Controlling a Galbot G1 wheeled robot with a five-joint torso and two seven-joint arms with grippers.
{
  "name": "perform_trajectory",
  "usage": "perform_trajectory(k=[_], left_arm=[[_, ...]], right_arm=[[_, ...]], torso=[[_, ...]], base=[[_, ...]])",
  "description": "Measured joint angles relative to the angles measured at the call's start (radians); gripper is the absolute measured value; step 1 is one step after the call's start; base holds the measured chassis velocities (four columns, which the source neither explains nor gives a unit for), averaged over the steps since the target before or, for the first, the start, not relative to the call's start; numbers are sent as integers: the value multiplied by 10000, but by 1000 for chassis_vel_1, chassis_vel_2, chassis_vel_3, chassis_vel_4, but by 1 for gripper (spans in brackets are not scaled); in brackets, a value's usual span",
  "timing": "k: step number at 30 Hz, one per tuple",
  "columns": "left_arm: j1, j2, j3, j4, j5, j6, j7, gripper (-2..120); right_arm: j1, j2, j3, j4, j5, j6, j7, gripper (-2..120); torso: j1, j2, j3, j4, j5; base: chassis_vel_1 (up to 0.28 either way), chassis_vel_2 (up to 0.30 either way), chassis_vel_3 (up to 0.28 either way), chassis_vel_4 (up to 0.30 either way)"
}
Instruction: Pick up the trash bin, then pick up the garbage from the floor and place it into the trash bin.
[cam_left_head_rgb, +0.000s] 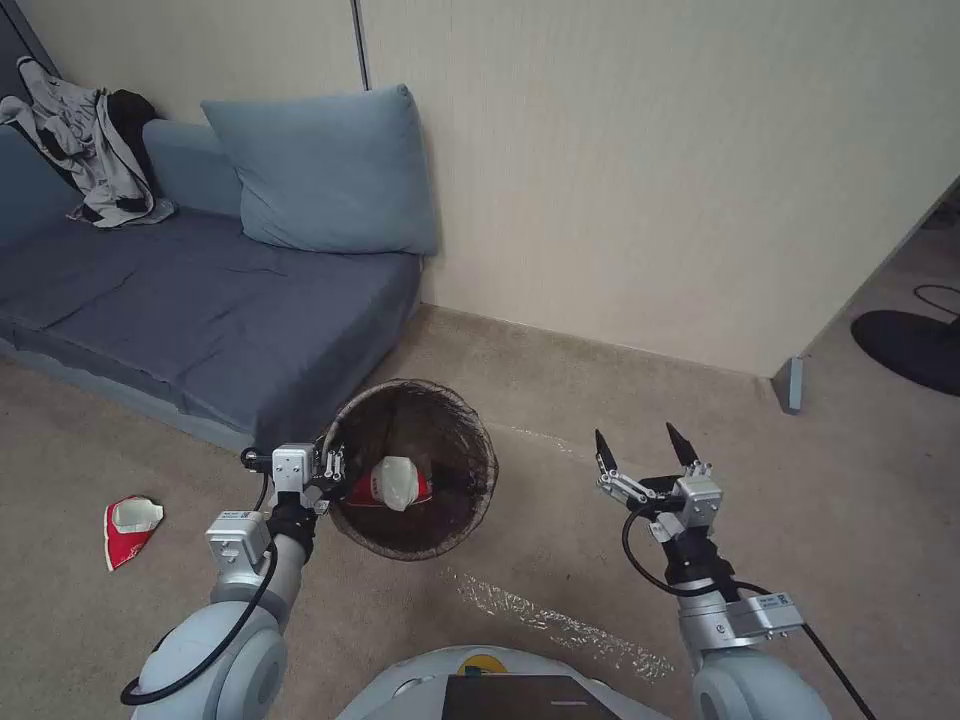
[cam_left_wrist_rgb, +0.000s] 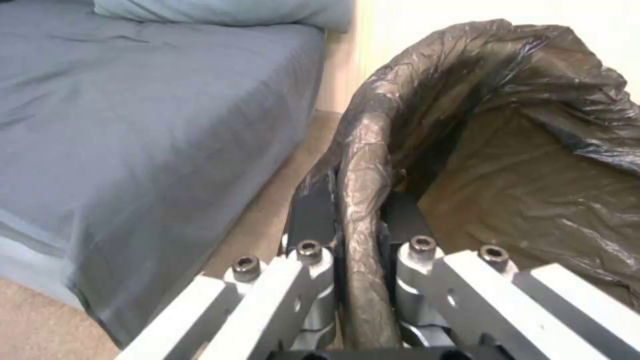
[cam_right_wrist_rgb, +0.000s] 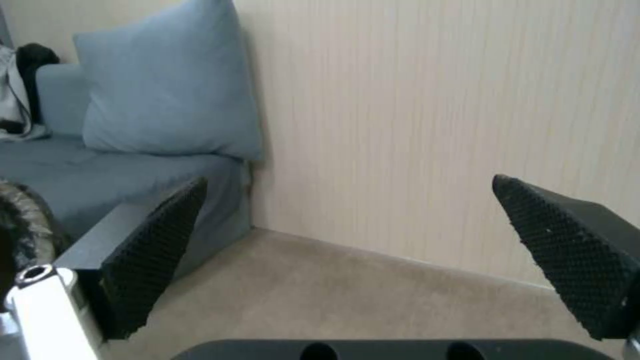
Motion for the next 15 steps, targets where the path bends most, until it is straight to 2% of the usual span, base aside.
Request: perform_trajectory(k=[15], left_arm=[[117,-41,-16,-120,170,155,27,5]], right_arm=[[107,-174,54,-21,213,-146,50,100]], torso=[[0,0,0,0,1]], base=[[4,4,3,3]])
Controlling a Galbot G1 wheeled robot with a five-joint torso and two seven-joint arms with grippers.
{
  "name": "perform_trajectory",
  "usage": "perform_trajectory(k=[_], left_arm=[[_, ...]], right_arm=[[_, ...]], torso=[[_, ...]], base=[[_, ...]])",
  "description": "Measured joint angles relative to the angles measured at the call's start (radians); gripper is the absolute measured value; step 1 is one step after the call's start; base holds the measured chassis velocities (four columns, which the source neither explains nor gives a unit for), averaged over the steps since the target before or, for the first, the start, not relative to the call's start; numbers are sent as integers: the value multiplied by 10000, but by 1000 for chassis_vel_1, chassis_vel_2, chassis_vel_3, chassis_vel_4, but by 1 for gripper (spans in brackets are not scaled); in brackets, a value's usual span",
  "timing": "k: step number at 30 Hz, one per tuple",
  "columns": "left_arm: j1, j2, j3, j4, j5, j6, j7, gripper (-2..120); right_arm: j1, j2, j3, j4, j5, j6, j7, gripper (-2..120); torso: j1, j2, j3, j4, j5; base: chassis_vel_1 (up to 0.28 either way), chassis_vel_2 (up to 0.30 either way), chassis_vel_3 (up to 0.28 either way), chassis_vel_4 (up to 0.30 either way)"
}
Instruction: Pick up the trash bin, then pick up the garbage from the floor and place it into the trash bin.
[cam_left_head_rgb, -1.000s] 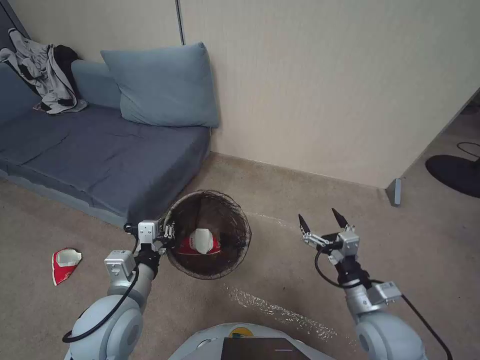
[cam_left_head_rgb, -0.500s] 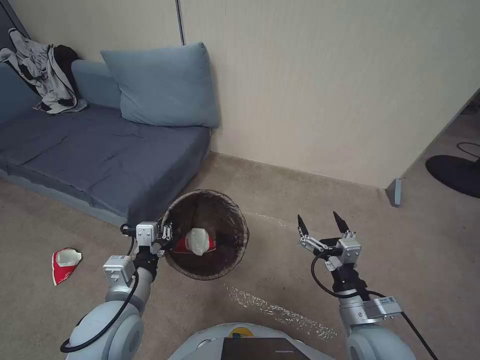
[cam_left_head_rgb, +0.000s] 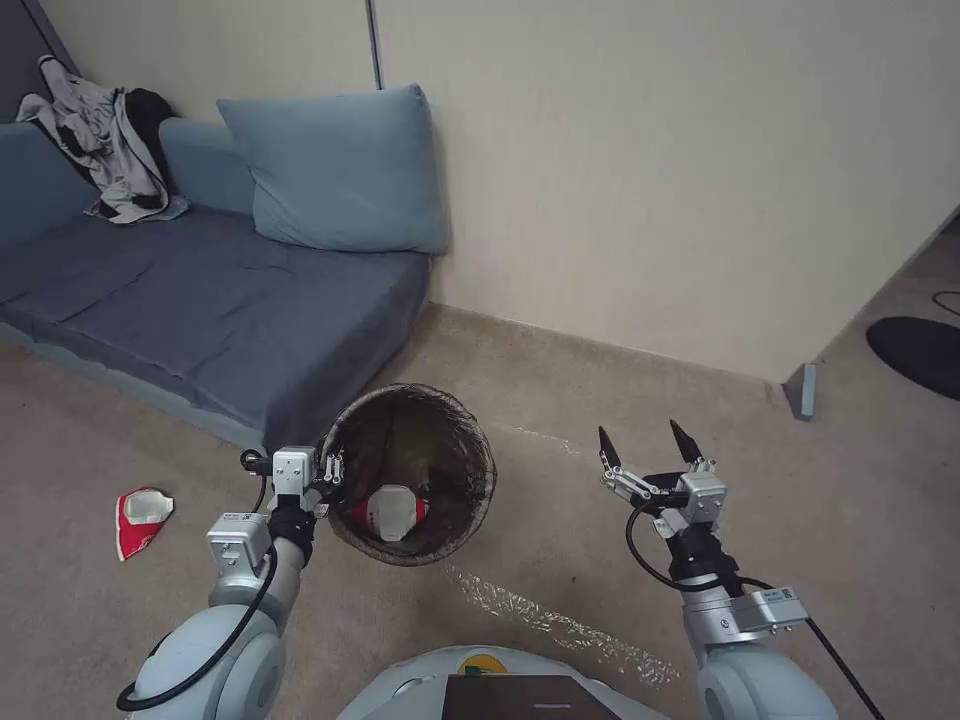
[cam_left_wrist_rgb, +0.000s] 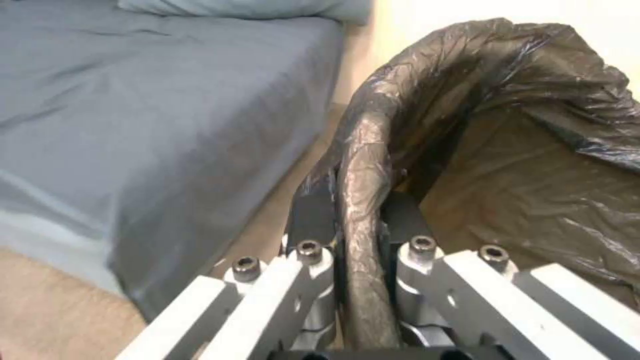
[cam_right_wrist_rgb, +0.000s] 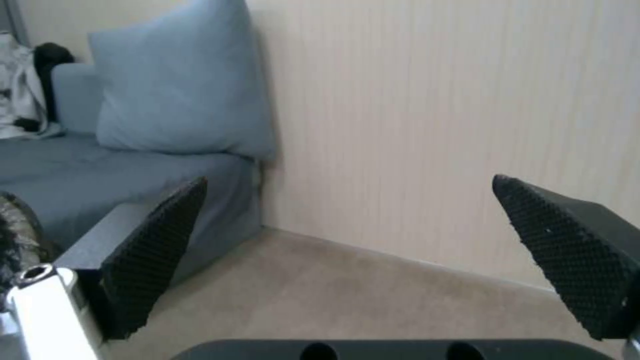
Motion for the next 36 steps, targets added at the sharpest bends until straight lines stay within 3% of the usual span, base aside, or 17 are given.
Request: perform_trajectory(k=[36], left_arm=[[147,-111,40,-158,153,14,-24,5]], right_arm=[[184,-423,-38,-150,346,-243,12,100]], torso=[[0,0,1,0,0]], base=[[108,110,106,104]])
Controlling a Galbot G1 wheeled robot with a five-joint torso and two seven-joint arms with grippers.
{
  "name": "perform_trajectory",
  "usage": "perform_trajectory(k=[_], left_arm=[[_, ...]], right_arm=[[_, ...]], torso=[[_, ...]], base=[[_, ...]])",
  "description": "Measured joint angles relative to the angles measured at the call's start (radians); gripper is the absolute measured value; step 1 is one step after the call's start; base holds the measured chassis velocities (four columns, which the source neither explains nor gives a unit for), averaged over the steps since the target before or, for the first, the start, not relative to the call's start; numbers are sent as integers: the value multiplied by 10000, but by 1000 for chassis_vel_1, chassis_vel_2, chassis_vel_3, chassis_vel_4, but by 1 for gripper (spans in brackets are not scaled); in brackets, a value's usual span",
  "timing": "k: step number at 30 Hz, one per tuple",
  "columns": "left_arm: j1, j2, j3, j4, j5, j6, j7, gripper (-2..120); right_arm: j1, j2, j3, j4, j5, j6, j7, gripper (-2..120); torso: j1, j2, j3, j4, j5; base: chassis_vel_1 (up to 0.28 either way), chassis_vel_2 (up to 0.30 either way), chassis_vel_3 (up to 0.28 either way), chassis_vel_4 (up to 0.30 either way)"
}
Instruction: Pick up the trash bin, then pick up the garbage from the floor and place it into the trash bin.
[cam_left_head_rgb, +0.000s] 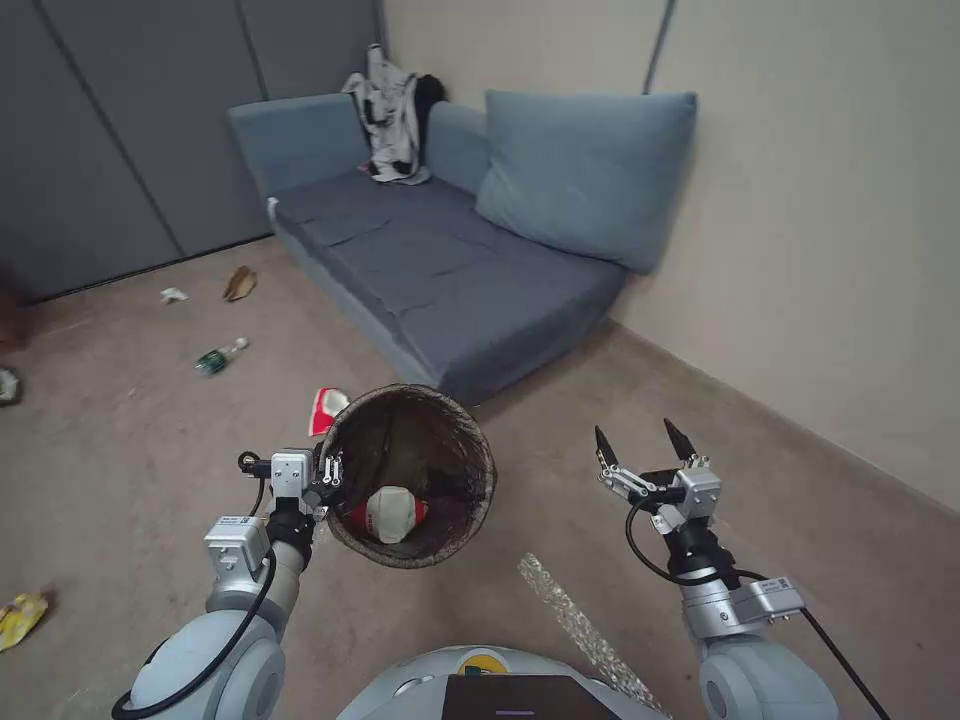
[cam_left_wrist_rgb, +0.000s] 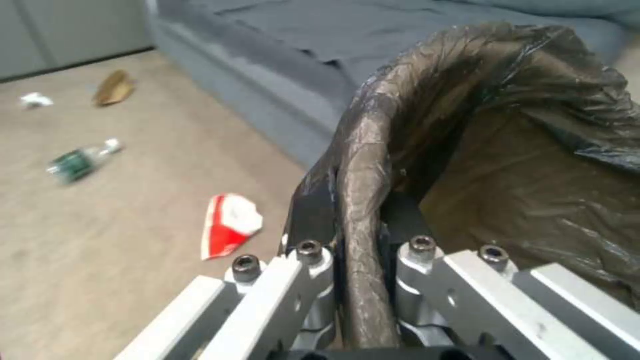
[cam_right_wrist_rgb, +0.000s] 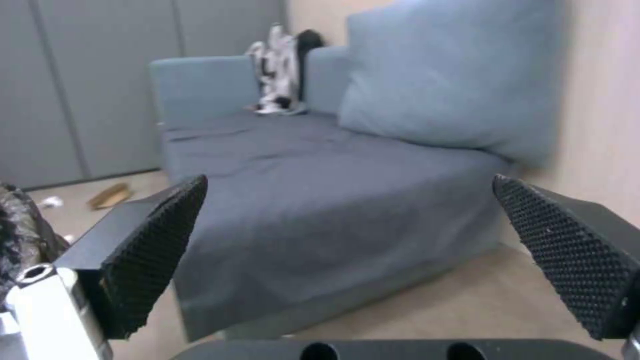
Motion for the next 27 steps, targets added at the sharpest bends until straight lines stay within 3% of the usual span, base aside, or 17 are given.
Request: perform_trajectory(k=[27], left_arm=[[-89,-3,6,190,-24,-44,6,5]], right_arm=[[185,-121,-18,-243,126,-152,104,100]], torso=[[0,0,0,-2,-2]], base=[[131,125,122,124]])
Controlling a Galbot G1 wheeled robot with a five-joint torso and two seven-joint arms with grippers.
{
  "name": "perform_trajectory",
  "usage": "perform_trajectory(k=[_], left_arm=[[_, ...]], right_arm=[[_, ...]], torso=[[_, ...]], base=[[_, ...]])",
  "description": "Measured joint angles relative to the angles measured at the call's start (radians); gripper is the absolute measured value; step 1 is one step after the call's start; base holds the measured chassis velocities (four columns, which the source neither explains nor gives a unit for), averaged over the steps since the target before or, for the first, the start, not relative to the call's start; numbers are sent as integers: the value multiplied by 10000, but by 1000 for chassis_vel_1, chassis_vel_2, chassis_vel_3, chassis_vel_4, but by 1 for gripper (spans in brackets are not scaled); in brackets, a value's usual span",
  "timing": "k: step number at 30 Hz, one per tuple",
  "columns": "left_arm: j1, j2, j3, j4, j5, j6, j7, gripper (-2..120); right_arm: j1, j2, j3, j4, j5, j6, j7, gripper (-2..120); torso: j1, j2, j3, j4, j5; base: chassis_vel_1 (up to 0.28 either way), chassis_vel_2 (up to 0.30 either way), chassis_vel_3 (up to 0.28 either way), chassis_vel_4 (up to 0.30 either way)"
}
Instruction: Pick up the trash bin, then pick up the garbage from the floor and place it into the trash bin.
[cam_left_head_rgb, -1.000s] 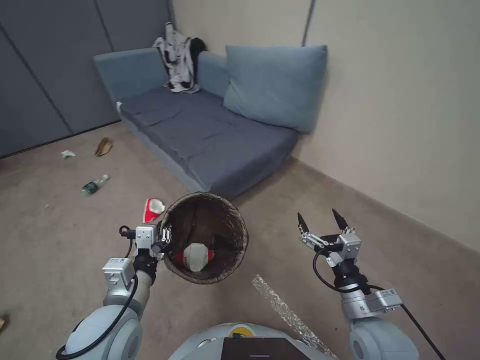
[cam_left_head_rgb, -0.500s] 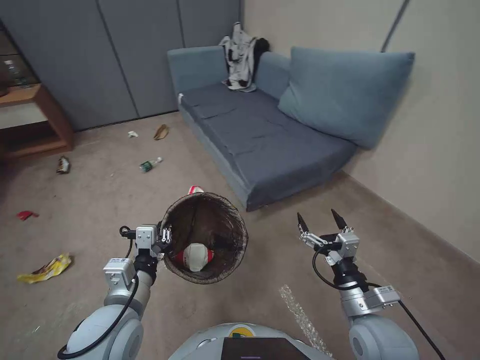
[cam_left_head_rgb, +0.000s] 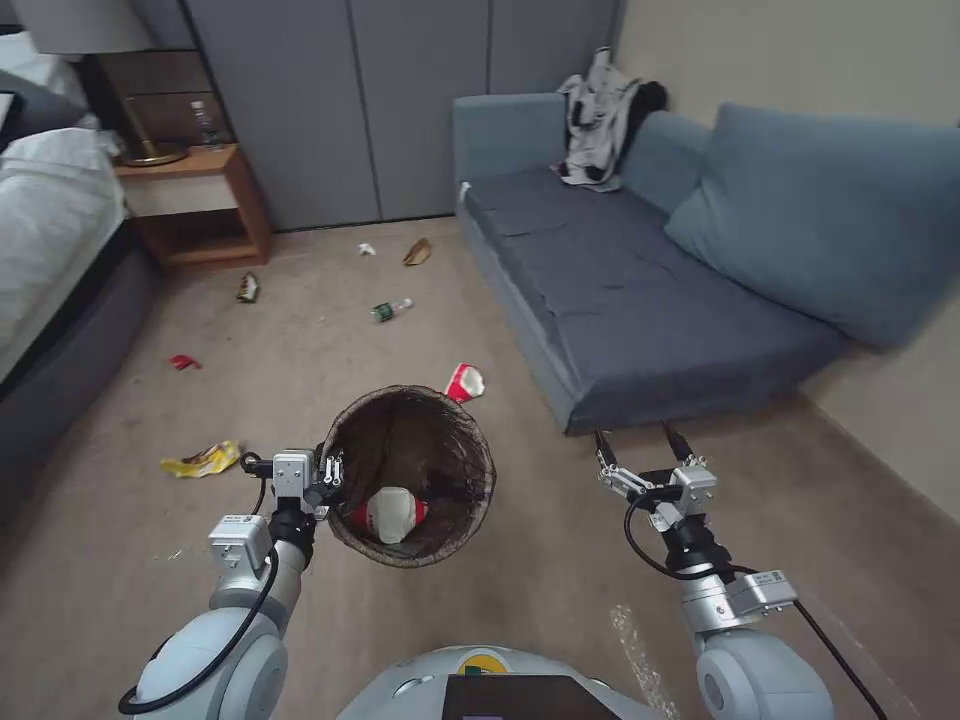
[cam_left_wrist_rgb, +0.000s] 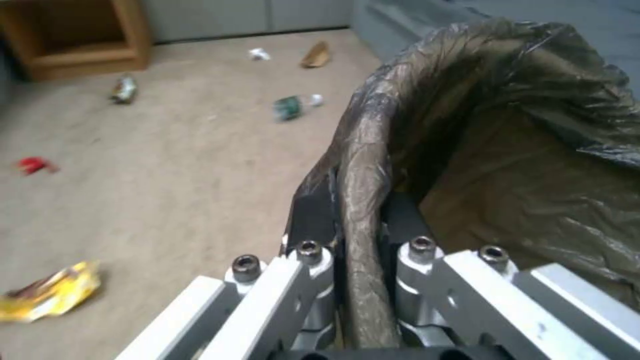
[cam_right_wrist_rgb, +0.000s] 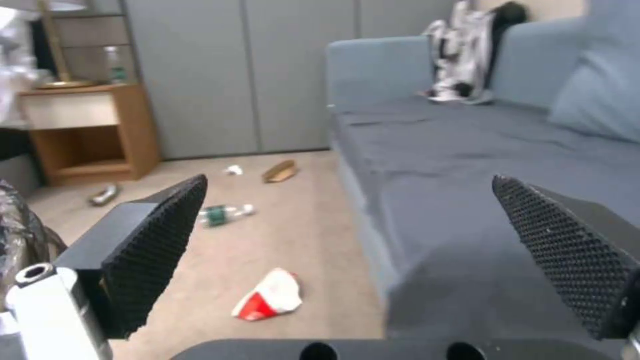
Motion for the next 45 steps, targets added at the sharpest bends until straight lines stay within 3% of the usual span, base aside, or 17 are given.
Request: perform_trajectory(k=[18,24,45], left_arm=[[-1,-40,7,81,-8,-220,-87,5],[7,-40,7,81,-8,-229,-79,5],[83,-87,16,-73,24,-215,-114,5]], right_arm=[[4,-7,80,-16,111,-146,101,100],[31,-2,154,-33,136,-167,232,100],[-57,33,462,-178,261,-78,-40,100]], torso=[[0,0,0,6,0],[0,0,0,-3,0],[0,0,0,1,1]], base=[[105,103,95,101],[0,0,0,0],[-2,2,2,-2]])
